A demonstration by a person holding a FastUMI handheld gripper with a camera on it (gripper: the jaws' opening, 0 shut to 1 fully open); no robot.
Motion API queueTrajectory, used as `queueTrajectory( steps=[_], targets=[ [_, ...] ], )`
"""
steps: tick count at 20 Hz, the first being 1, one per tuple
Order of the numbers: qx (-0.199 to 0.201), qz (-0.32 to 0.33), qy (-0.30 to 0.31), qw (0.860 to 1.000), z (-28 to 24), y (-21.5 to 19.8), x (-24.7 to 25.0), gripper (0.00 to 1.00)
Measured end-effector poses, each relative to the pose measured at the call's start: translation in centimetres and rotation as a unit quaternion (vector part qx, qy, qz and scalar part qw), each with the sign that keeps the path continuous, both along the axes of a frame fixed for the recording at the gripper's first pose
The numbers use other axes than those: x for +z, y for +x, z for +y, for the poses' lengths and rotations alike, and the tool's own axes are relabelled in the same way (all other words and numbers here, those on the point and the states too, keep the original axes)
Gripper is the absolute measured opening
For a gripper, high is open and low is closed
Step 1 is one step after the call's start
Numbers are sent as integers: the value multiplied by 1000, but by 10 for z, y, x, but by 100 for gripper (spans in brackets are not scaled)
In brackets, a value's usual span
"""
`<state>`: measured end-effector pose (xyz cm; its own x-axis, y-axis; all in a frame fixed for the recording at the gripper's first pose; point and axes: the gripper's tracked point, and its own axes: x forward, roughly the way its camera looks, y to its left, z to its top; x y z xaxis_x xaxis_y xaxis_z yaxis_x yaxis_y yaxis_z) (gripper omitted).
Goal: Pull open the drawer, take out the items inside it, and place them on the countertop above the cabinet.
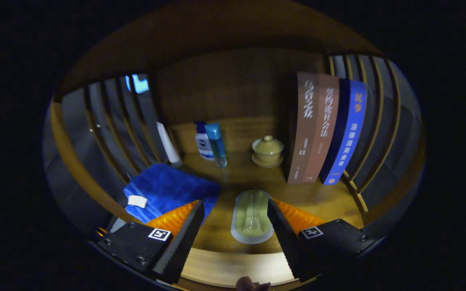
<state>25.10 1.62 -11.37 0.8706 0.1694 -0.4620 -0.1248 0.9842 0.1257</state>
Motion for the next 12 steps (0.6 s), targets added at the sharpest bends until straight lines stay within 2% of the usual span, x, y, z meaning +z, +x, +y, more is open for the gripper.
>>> queueTrajectory(
  steps=[5, 8, 12],
  targets=[
    [5, -140, 23, 990, 0, -66, 53, 99],
    [-2, -182, 22, 983, -6, -106, 54, 99],
    [0, -206, 35, 978, -2, -171, 39, 99]
  ],
)
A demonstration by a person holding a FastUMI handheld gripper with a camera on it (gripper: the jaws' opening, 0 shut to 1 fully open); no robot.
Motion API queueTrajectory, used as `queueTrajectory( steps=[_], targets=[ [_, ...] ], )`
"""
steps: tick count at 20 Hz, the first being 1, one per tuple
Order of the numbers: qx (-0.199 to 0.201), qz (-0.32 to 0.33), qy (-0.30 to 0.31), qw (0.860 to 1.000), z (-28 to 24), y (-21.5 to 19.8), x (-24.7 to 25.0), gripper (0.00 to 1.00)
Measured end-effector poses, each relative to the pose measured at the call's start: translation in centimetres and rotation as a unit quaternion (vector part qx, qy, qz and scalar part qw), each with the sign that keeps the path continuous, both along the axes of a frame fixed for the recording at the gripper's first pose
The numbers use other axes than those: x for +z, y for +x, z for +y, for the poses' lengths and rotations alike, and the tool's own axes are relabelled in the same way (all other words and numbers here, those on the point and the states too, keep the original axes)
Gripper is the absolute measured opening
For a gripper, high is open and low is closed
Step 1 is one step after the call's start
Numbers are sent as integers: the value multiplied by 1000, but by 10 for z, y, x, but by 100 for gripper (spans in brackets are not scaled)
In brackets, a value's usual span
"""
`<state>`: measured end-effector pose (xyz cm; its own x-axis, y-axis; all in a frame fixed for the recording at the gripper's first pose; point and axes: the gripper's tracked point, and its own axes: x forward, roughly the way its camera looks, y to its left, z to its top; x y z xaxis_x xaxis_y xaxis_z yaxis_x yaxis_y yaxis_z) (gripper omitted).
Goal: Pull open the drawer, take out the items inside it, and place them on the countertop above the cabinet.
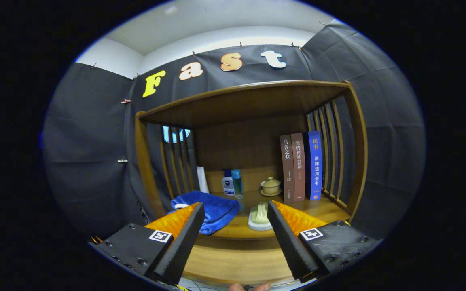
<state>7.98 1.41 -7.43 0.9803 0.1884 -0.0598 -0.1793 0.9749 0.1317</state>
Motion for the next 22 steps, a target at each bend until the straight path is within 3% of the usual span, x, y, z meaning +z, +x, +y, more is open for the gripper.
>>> queueTrajectory(
  steps=[4, 8, 14, 22],
  targets=[
    [-13, 6, 13, 1000, 2, -57, -38, 99],
    [-31, 8, -23, 999, -6, -86, -76, 99],
    [-39, 50, -44, 997, -7, -94, -144, 99],
    [-49, 72, -58, 994, -13, -83, -186, 100]
  ],
)
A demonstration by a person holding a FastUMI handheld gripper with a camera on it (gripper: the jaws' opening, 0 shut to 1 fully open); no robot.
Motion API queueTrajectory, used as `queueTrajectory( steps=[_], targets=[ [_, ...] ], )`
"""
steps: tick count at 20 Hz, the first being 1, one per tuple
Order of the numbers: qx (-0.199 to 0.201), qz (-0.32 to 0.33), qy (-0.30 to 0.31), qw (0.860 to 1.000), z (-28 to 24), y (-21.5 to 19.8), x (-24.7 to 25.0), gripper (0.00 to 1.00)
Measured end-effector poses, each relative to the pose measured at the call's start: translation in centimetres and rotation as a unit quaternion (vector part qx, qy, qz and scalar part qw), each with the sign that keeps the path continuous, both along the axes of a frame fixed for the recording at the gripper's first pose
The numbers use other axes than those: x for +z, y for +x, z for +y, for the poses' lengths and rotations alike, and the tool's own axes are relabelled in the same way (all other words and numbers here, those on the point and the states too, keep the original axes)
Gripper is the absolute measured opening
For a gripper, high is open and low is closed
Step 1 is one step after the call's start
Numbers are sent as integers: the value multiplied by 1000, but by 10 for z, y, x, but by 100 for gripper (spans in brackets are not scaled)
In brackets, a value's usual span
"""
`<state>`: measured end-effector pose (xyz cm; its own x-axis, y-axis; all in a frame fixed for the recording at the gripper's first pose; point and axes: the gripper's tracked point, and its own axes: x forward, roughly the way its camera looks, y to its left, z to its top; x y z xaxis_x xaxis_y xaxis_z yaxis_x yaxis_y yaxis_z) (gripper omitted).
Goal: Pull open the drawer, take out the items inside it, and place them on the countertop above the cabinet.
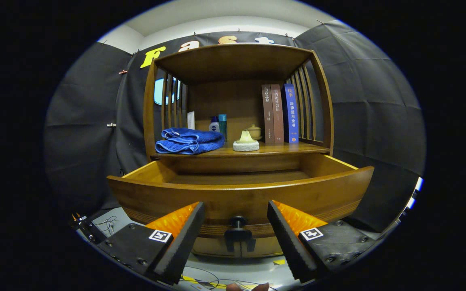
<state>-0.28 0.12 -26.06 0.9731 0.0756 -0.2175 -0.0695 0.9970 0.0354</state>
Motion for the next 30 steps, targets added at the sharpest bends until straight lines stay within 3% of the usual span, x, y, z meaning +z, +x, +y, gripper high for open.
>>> queueTrajectory(
  steps=[7, 16, 30],
  targets=[
    [-6, 20, -7, 1000, 0, 12, -27, 100],
    [-19, 2, -9, 1000, 1, 24, -27, 98],
    [-20, 2, -33, 999, 5, 120, -35, 99]
  ],
)
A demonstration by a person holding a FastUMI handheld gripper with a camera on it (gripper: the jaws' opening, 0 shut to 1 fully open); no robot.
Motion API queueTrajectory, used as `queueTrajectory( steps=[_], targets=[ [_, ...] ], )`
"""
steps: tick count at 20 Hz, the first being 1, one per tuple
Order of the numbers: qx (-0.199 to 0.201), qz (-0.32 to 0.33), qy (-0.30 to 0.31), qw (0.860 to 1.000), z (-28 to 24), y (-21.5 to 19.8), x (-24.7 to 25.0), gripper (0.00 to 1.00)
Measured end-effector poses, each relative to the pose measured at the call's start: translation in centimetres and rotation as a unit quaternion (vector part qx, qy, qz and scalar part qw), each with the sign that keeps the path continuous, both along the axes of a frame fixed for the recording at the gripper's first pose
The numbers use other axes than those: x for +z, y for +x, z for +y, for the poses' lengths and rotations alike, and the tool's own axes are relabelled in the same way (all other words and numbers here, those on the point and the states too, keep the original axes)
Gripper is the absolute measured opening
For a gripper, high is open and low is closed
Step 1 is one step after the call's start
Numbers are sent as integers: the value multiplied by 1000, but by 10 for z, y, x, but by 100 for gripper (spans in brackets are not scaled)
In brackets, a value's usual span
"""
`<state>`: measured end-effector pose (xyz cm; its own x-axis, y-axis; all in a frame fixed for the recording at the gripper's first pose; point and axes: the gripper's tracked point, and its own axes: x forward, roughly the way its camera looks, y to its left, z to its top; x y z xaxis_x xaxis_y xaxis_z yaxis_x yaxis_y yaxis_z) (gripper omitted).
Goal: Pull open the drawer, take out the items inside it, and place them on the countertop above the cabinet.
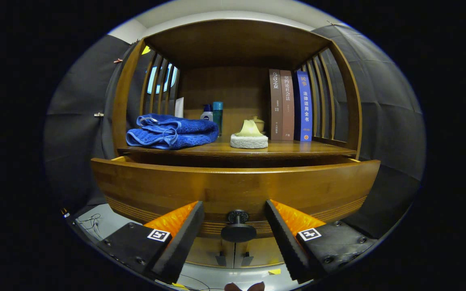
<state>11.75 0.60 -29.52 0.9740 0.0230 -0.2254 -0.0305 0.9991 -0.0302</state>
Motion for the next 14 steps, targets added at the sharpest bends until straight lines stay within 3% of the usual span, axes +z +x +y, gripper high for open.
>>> queueTrajectory(
  steps=[9, 14],
  targets=[
    [-1, 12, -2, 1000, 1, 48, -8, 99],
    [-6, 13, -11, 1000, 4, 50, -11, 99]
  ],
)
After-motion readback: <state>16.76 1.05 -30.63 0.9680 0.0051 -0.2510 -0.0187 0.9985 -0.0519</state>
